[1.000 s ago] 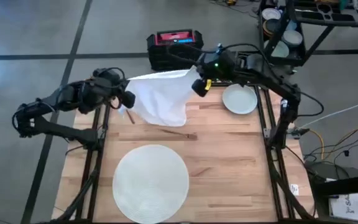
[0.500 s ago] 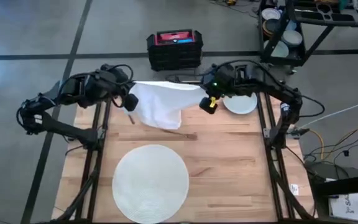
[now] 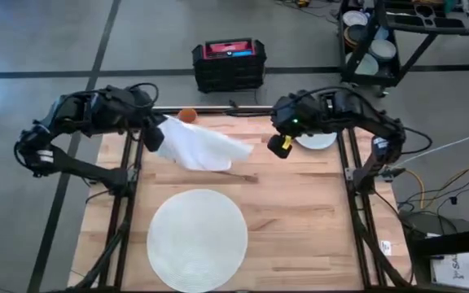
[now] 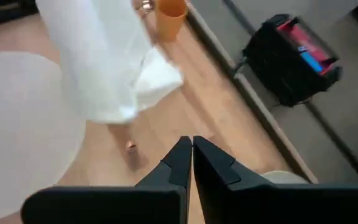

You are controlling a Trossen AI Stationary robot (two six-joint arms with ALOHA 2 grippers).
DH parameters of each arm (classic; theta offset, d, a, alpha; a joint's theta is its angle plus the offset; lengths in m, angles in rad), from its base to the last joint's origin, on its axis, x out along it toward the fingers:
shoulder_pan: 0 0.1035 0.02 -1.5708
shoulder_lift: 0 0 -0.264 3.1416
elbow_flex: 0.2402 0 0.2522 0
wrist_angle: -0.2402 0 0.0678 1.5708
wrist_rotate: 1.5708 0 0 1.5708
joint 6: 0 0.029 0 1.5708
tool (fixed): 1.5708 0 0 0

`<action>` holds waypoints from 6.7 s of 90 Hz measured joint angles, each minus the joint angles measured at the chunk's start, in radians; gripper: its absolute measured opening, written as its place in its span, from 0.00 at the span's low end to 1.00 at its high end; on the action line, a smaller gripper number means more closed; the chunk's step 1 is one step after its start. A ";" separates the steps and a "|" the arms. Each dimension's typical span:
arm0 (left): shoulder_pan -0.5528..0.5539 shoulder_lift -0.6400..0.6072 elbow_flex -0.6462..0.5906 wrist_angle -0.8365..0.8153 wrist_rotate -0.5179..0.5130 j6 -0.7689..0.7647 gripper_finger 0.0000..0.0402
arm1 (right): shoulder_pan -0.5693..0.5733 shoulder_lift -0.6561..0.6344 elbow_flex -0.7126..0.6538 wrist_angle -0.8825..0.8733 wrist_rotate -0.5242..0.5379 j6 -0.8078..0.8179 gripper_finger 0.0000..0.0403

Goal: Set table place
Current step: Fold the white napkin

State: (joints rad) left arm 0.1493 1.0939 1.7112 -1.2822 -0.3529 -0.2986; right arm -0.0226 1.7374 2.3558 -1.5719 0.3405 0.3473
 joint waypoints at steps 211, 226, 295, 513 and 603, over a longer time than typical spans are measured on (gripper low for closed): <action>-0.050 0.506 0.275 0.362 0.365 0.195 0.00 | 0.579 -0.302 -1.340 1.086 0.423 1.262 0.00; -0.056 0.505 0.267 0.356 0.364 0.242 0.00 | 0.578 -0.281 -1.350 1.086 0.422 1.277 0.01; -0.063 0.498 0.265 0.324 0.363 0.256 0.00 | 0.432 -0.224 -1.614 1.782 0.497 1.425 0.55; -0.063 0.375 0.265 -0.040 0.126 0.317 0.00 | 0.394 -0.665 -1.573 1.560 0.395 1.064 0.00; 0.057 0.318 0.275 0.088 -0.105 0.674 0.00 | 0.019 -0.831 -1.469 1.491 0.116 0.738 0.00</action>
State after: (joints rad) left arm 0.2066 1.4116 1.9858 -1.1941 -0.4580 0.3753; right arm -0.0041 0.9062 0.8868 -0.0810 0.4563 1.0856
